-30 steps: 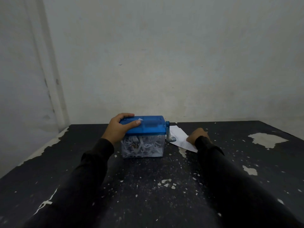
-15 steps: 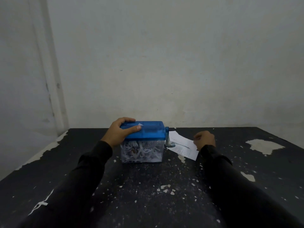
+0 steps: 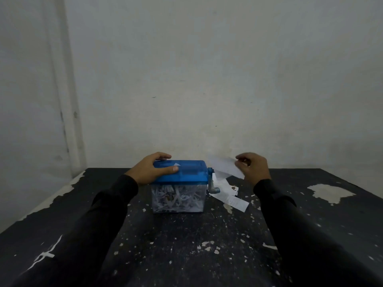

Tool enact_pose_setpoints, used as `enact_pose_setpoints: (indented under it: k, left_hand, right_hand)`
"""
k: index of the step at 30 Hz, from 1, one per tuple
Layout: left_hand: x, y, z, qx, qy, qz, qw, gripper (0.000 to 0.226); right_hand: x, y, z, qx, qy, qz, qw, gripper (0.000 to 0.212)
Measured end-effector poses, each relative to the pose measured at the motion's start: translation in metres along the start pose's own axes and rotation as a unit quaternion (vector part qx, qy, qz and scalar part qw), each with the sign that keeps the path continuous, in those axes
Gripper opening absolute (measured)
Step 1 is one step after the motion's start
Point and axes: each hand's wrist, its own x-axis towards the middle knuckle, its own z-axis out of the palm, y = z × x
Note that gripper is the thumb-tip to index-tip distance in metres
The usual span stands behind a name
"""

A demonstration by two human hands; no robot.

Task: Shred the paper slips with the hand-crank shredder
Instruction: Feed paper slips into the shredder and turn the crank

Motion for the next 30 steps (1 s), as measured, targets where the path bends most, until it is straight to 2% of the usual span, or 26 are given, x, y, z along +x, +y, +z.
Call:
enact_pose_setpoints:
  k: [2, 6, 11, 14, 17, 18, 20, 22, 24, 27, 29, 30]
  left_hand:
    - [0.003, 0.008, -0.003, 0.027, -0.002, -0.002, 1.0, 0.075]
    - [0.016, 0.031, -0.005, 0.048, 0.031, 0.052, 0.997, 0.06]
    - [0.036, 0.048, 0.0, 0.114, 0.065, 0.101, 0.986, 0.063]
    - [0.042, 0.057, 0.001, 0.166, 0.046, 0.135, 0.976, 0.065]
    - [0.048, 0.067, 0.0, 0.224, 0.05, 0.147, 0.962, 0.034]
    - [0.049, 0.069, -0.002, 0.216, 0.06, 0.138, 0.965, 0.023]
    - [0.048, 0.069, -0.007, 0.158, 0.078, 0.132, 0.975, 0.018]
    - [0.044, 0.065, -0.011, 0.064, 0.106, 0.118, 0.985, 0.017]
    - [0.041, 0.06, -0.013, -0.052, 0.132, 0.075, 0.987, 0.01]
    - [0.036, 0.056, -0.005, -0.164, 0.132, 0.031, 0.977, 0.006]
    - [0.034, 0.054, -0.001, -0.186, 0.124, 0.025, 0.974, 0.012]
    - [0.034, 0.051, 0.0, -0.192, 0.121, 0.027, 0.974, 0.013]
  right_hand:
    - [0.007, -0.016, -0.002, 0.016, -0.004, -0.033, 0.999, 0.013]
    - [0.025, -0.047, -0.001, 0.025, -0.015, -0.11, 0.993, 0.013]
    - [0.04, -0.07, 0.003, 0.04, -0.054, -0.141, 0.988, 0.012]
    - [0.046, -0.086, 0.003, 0.049, -0.089, -0.171, 0.98, 0.014]
    - [0.051, -0.105, 0.006, 0.056, -0.111, -0.192, 0.973, 0.015]
    - [0.052, -0.11, 0.009, 0.06, -0.105, -0.196, 0.973, 0.017]
    - [0.053, -0.117, 0.014, 0.098, -0.072, -0.169, 0.978, 0.031]
    - [0.049, -0.122, 0.021, 0.169, -0.058, -0.06, 0.982, 0.054]
    - [0.042, -0.128, 0.031, 0.21, -0.107, 0.053, 0.971, 0.064]
    - [0.027, -0.142, 0.053, 0.234, -0.174, 0.084, 0.953, 0.037]
    - [0.023, -0.151, 0.066, 0.248, -0.162, 0.071, 0.952, 0.015]
    - [0.024, -0.154, 0.071, 0.242, -0.152, 0.064, 0.956, 0.012]
